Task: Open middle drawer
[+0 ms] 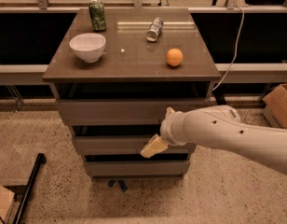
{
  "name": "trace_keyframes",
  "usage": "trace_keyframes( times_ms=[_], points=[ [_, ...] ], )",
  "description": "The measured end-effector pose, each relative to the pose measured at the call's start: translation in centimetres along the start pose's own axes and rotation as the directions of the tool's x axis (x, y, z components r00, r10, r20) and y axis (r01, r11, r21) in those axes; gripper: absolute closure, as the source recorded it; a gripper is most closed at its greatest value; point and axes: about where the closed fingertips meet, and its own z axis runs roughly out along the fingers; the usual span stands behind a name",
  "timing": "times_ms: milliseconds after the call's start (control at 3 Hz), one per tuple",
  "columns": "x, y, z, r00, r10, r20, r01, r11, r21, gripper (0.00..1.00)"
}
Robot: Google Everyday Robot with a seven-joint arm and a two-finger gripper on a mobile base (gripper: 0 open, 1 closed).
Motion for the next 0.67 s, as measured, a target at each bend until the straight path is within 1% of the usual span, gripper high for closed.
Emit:
trace_keyframes(
  times_ms=[333, 667],
  points=[
    [1.3, 0.7, 2.9, 0.999, 0.032, -0.002, -0.032, 0.9993, -0.017, 0.0],
    [2.6, 1.4, 5.5, 0.997, 0.074, 0.0, -0.074, 0.9963, -0.045, 0.0]
  ],
)
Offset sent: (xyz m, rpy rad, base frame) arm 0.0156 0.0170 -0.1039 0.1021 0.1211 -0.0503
